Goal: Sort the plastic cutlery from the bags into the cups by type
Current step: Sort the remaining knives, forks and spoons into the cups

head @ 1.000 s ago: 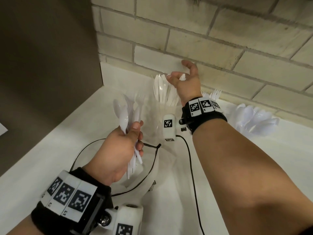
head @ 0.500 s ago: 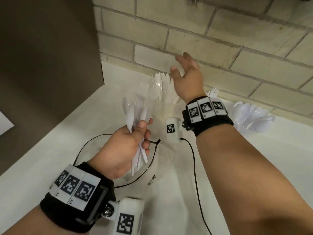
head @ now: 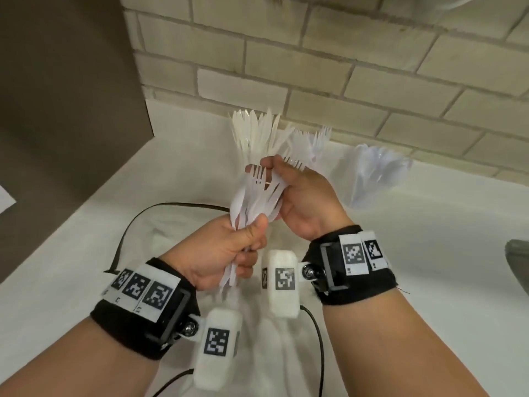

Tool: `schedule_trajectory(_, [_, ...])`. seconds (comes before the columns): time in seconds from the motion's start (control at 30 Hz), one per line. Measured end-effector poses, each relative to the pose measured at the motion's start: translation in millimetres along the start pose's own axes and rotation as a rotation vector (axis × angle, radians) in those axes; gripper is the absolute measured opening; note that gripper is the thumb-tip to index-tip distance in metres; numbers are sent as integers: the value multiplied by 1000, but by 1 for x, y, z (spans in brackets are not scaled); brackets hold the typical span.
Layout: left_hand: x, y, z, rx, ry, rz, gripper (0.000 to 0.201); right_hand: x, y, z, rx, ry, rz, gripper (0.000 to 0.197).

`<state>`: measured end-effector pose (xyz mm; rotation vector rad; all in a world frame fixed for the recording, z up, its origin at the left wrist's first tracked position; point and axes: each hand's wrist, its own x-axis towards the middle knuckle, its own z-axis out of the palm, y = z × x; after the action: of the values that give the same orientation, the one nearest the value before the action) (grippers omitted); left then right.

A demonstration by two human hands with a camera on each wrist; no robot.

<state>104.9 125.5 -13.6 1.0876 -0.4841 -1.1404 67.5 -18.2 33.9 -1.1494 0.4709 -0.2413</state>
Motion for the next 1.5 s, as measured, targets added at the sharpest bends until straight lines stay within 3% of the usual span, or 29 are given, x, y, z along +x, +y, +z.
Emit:
schedule_trajectory(0.2, [-2,-11,0,51,116,16,45,-13,-10,-3,-29,103,-167,23])
schedule_trajectory(0.33, [-3,-9,-2,15,154,20,38,-19,-36,-6,140,245,-400,21])
schedule_trajectory(0.4, [-3,-7,-3,9,191,33,31,-22,-47,-5,221,246,-463,17])
schedule_trajectory(0.53, [1,0,-2,0,259,75,28,-20,-36,-7,-146,269,-308,9])
schedule_trajectory(0.63, [6,5,1,-35,261,77,33,-16,-10,-9,-429,174,-99,19])
schedule_trajectory(0.7, [8,7,3,-52,281,82,33,-16,4,-9,-452,85,-18,22])
schedule_trajectory(0.77, [10,7,4,-54,288,79,30,-15,11,-7,-424,71,-18,20])
schedule_trajectory(0.9, [12,5,2,-46,278,29,34,-11,10,-2,-338,205,-85,14])
schedule_trajectory(1.03, [13,3,0,38,336,17,31,-8,-3,-1,-314,337,-264,21])
schedule_trajectory(1.13, [16,2,0,116,387,25,28,-8,-5,1,-323,313,-307,27])
schedule_trajectory(1.23, [16,2,2,226,432,57,24,-7,0,3,-510,264,-234,36])
schedule_trajectory(1.33, [17,1,4,387,397,96,23,-6,8,3,-511,246,-139,46])
schedule_trajectory(1.5, [12,2,4,268,320,77,26,-1,9,1,-470,281,-88,30])
